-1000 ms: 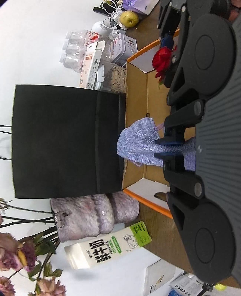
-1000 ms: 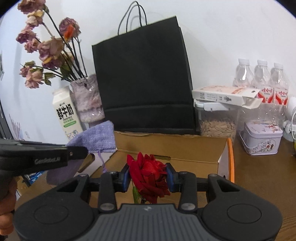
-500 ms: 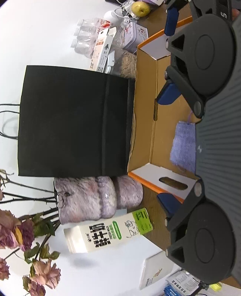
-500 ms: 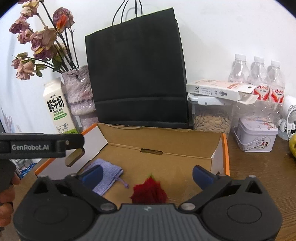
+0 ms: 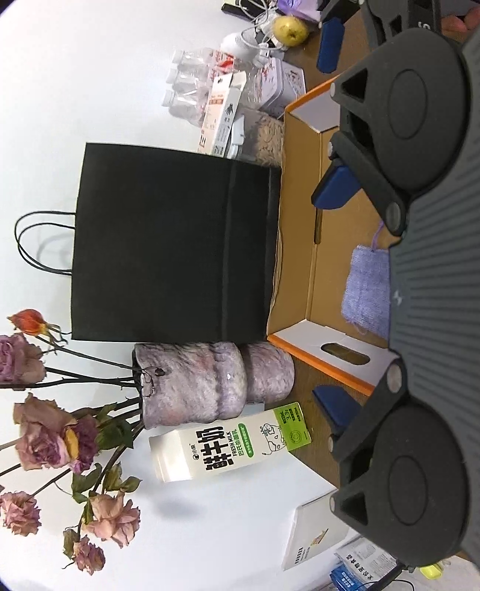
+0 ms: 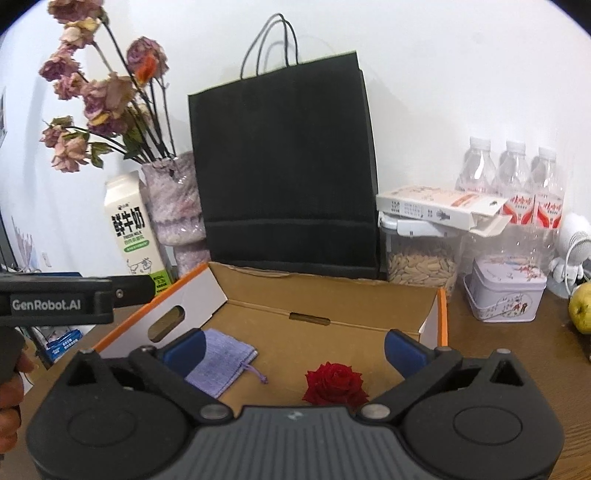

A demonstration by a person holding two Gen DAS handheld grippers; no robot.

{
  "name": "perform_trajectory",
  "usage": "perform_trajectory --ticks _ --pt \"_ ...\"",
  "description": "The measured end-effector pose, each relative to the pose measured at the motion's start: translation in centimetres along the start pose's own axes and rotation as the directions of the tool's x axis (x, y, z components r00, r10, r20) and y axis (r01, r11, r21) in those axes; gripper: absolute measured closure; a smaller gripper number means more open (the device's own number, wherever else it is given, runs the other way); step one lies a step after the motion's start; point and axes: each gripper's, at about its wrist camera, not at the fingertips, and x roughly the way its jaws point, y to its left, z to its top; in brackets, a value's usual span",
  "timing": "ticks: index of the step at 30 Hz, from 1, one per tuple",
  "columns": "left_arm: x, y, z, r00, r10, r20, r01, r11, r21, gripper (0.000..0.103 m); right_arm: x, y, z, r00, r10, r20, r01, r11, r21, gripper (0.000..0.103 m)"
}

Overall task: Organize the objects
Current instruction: 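Open both tools to drop the pouch and rose into the box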

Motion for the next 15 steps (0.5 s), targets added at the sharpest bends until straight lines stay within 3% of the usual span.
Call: perform_trajectory --ticks 15 --pt "-6.2 0.8 -1.4 0.999 -0.009 0.034 0.009 1.0 -0.026 0.0 -6.0 1.7 -0.2 0.998 0.02 0.061 -0.017 0.998 -0.058 0.0"
